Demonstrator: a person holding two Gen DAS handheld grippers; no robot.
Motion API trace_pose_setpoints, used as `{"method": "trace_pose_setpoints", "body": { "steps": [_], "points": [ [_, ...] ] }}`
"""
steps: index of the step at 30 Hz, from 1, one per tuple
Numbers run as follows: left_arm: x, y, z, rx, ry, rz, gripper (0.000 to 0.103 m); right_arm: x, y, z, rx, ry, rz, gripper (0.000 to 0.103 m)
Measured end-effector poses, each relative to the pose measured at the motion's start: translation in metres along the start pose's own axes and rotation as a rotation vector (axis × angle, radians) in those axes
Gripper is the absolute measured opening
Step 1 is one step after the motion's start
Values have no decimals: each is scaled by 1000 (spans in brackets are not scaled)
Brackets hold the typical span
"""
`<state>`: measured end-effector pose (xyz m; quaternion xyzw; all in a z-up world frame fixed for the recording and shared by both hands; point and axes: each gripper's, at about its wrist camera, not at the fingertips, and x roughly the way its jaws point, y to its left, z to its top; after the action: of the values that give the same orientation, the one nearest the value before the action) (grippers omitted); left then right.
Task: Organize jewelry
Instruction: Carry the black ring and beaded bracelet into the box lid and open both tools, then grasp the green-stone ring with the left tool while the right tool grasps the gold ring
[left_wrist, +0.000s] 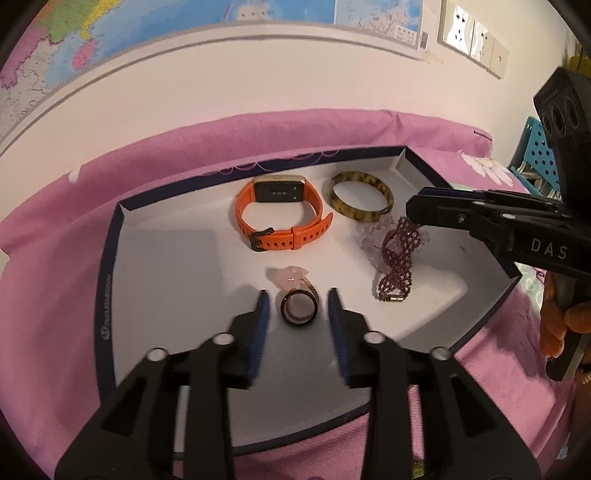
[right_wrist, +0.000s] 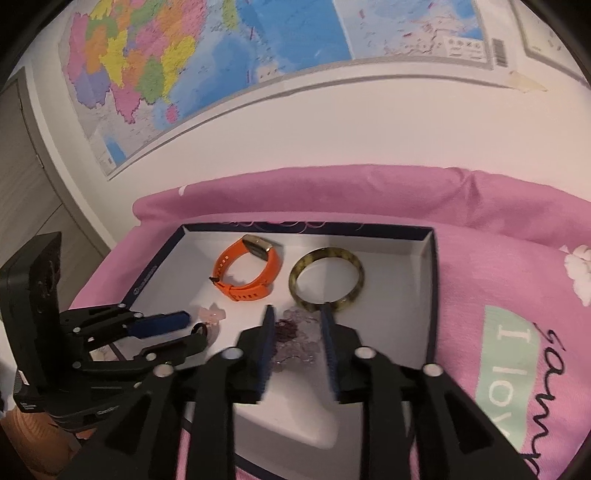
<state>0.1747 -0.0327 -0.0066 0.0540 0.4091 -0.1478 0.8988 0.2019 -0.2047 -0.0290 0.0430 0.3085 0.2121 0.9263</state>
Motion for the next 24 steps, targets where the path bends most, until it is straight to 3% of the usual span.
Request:
{"method": "trace_pose_setpoints", "body": {
  "steps": [10, 24],
  "points": [
    [-51, 8, -14, -31, -102, 18, 47, -46, 10, -16, -45, -48, 29, 37],
    [-89, 18, -68, -91, -102, 0, 48, -63, 49, -76, -134, 58, 120, 37]
  ]
}}
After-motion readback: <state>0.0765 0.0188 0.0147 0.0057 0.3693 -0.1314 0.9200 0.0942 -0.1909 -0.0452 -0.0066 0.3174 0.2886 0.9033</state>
